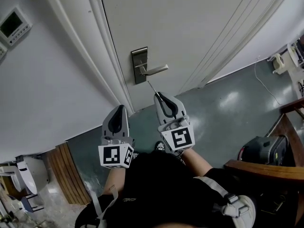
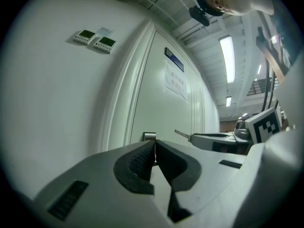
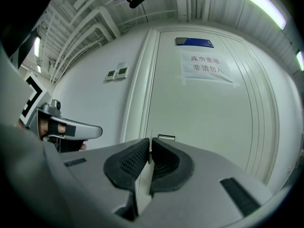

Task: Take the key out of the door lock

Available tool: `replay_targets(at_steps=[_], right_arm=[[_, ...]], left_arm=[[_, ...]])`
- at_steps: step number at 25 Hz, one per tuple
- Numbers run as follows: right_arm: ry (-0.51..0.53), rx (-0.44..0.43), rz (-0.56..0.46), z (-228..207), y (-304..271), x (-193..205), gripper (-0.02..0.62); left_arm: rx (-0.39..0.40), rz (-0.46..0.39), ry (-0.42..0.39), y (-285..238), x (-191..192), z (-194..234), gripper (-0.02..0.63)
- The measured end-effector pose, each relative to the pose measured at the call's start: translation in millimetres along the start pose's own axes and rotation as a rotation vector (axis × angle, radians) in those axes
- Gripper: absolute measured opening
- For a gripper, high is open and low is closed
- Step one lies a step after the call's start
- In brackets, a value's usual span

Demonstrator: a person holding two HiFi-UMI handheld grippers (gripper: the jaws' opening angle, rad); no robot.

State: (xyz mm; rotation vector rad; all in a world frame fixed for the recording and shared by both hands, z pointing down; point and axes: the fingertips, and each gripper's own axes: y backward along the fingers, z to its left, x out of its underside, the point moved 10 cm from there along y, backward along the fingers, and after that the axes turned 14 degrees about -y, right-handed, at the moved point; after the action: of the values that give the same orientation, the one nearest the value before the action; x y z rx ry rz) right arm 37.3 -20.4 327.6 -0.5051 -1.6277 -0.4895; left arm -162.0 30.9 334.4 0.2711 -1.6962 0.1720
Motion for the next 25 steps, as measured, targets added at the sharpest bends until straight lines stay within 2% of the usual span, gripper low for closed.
replay_targets(at_steps=[7, 25], right_arm=[[0.035, 0.028, -0.039, -9, 1, -10, 0.031], [0.038, 0.054, -0.055, -17, 18, -13, 0.031]], left_arm=[[-0.006, -0.02, -0.048, -9, -7, 1, 0.023], [0.017, -0.005, -0.04, -4, -2, -16, 0.023]])
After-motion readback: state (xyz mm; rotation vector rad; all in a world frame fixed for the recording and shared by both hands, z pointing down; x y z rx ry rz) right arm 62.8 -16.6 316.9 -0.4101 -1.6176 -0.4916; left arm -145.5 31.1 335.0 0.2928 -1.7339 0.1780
